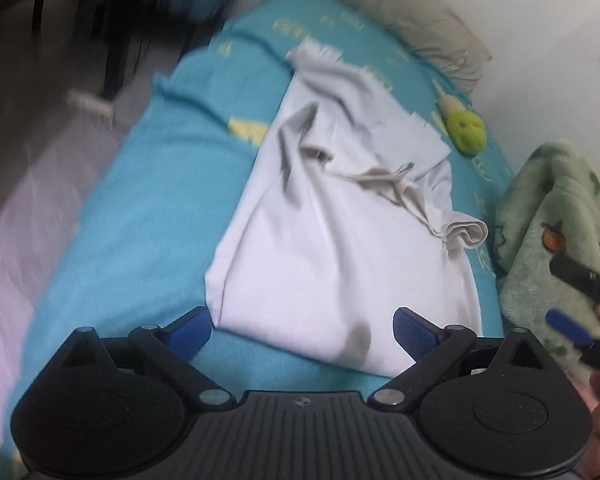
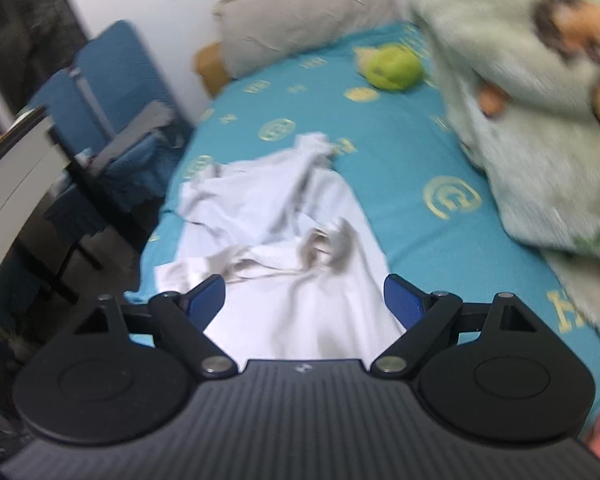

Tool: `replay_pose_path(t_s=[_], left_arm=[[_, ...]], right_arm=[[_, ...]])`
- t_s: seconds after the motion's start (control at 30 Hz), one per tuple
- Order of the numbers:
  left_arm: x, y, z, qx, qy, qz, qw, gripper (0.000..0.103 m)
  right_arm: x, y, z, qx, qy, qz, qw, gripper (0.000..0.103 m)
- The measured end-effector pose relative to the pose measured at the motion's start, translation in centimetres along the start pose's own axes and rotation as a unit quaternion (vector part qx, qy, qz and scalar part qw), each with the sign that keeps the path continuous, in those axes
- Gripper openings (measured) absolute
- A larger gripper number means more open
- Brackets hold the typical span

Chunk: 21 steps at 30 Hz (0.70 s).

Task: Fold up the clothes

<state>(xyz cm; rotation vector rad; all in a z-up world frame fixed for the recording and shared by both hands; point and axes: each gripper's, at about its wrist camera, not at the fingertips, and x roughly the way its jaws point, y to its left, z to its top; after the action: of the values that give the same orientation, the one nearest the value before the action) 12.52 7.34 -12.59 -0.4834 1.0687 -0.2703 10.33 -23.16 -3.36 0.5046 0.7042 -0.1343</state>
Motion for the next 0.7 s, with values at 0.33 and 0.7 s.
replay_pose_path(t_s=[0.33, 0.7], left_arm=[[1.1, 4.3, 0.6, -0.145, 0.039, -0.105, 0.9831, 0.090], [2.8, 5.6, -0.2, -0.231, 0.063, -0.147, 0.9596, 0.056]], right_arm=[[1.4, -3.4, -2.3, 0.207, 0.089, 0.114, 0.968, 0.088], [5.1, -3.5, -8.4, 0.362, 0.182, 0.144, 0.903, 0.088]])
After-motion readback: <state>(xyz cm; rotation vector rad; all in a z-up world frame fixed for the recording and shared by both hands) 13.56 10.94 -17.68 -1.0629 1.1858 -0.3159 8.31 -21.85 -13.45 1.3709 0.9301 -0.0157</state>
